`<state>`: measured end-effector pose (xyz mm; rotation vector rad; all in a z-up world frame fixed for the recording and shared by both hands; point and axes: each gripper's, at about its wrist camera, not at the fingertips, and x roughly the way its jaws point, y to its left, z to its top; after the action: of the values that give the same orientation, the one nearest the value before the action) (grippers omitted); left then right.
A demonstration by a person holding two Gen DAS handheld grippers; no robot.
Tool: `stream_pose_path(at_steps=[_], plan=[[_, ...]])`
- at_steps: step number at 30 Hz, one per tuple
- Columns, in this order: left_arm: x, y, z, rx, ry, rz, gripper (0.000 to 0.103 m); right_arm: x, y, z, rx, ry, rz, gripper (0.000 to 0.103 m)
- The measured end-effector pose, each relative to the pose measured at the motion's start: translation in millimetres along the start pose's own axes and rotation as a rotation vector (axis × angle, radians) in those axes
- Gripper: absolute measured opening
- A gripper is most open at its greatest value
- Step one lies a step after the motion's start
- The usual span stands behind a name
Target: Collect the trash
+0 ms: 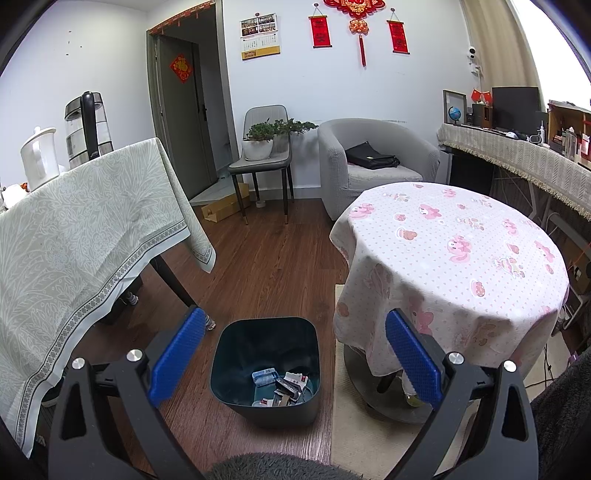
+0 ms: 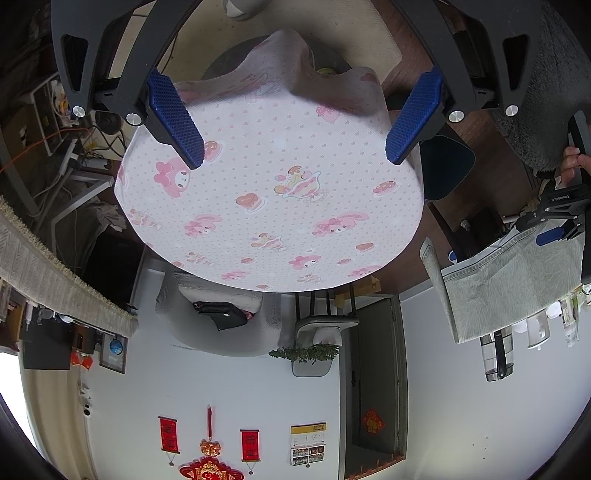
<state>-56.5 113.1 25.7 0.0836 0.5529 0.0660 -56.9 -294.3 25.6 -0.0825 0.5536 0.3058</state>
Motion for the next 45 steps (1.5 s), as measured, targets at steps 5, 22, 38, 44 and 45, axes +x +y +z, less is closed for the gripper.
stream_pose_path(at_steps=[5, 22, 38, 44, 45], plan=[[-0.3, 1.4, -0.2, -0.003, 0.0, 0.0, 0.1, 1.2, -0.2, -0.7, -0.01, 0.004, -0.001, 0.1], [1.2, 3.8, -0.5, 0.001, 0.001, 0.004, 0.1, 1.5, 2.2, 0.6, -0.022, 0.004, -0.004, 0.1], [1.5, 3.0, -0.2, 0.004, 0.002, 0.004, 0.1, 1.7, 2.0, -0.1, -0.027, 0.006, -0.004, 0.1], [1.6, 3.1, -0.1, 0.005, 0.002, 0.005, 0.1, 2.1, 2.2, -0.1, -0.029, 0.007, -0.005, 0.1], [1.8, 3.6, -0.3, 0.007, 0.002, 0.005, 0.1, 2.1, 2.2, -0.1, -0.029, 0.007, -0.005, 0.1]])
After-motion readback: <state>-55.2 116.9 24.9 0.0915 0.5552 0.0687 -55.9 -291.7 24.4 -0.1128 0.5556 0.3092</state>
